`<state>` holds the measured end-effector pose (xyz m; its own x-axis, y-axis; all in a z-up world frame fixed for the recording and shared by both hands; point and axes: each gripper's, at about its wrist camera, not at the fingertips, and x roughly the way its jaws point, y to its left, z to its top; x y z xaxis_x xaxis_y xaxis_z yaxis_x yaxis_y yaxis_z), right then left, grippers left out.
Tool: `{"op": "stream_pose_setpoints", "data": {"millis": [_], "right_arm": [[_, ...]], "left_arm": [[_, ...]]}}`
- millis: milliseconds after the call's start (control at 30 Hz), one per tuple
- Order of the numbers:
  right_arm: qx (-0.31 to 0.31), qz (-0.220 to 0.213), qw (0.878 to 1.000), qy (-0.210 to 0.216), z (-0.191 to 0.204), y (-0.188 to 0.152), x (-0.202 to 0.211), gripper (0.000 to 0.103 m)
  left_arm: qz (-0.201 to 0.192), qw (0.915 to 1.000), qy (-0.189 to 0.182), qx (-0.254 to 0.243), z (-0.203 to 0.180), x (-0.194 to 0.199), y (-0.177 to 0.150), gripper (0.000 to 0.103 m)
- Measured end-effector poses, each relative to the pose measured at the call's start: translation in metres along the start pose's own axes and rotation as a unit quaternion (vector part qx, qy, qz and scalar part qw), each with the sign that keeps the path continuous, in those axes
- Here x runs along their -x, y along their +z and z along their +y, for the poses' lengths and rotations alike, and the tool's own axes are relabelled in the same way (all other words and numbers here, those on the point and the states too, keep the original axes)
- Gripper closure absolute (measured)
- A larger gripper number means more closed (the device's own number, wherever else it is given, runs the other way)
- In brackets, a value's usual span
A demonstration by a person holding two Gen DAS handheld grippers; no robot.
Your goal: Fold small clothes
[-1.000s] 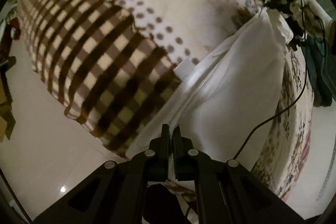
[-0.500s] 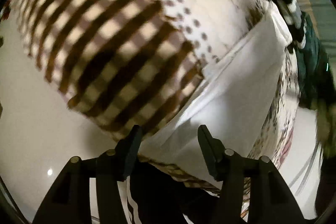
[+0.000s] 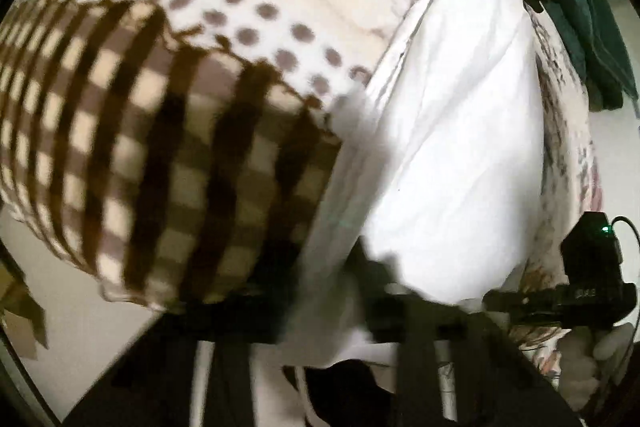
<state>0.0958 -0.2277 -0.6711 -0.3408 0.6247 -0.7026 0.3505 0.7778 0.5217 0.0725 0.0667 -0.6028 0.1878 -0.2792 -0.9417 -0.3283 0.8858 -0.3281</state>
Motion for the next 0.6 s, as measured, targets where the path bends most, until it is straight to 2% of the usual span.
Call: {"op": "stream_pose_setpoints", "data": {"millis": [33,133,333,433,500,533,600], "right_arm": [[-0.001,-0.014,1.000,0.005,-0.003,-0.006,0.002,0.097],[0.008,-0.033,0.999,0.008,-0.003,-0.021,0.008,0.100],[0.026,-0.036,0.999,-0.005,-0.007,-0.060,0.020,0.101],[0.025,-0.025,0.999,-0.024,-0.018,-0.077,0.024,0.101],[0.023,-0.025,0.999,-0.025,-0.020,-0.082,0.028,0.100],[0.026,-0.029,0.998,-0.041,-0.020,-0.080,0.036,0.099],[0.037,-0.038,0.997,-0.052,-0.015,-0.075,0.054,0.088]], "left_arm": [[-0.006,1.0000,-0.004,0.005,0.001,0.006,-0.002,0.100],[-0.019,0.9997,-0.013,0.003,0.000,0.023,-0.012,0.101],[-0.018,0.9995,-0.018,-0.016,-0.008,0.046,-0.040,0.101],[-0.002,0.9996,-0.026,-0.007,0.004,0.050,-0.058,0.100],[0.021,0.9992,-0.033,-0.002,0.008,0.046,-0.064,0.096],[0.032,0.9991,-0.027,0.000,0.008,0.046,-0.063,0.096],[0.052,0.9985,-0.018,-0.001,0.008,0.047,-0.057,0.096]]}}
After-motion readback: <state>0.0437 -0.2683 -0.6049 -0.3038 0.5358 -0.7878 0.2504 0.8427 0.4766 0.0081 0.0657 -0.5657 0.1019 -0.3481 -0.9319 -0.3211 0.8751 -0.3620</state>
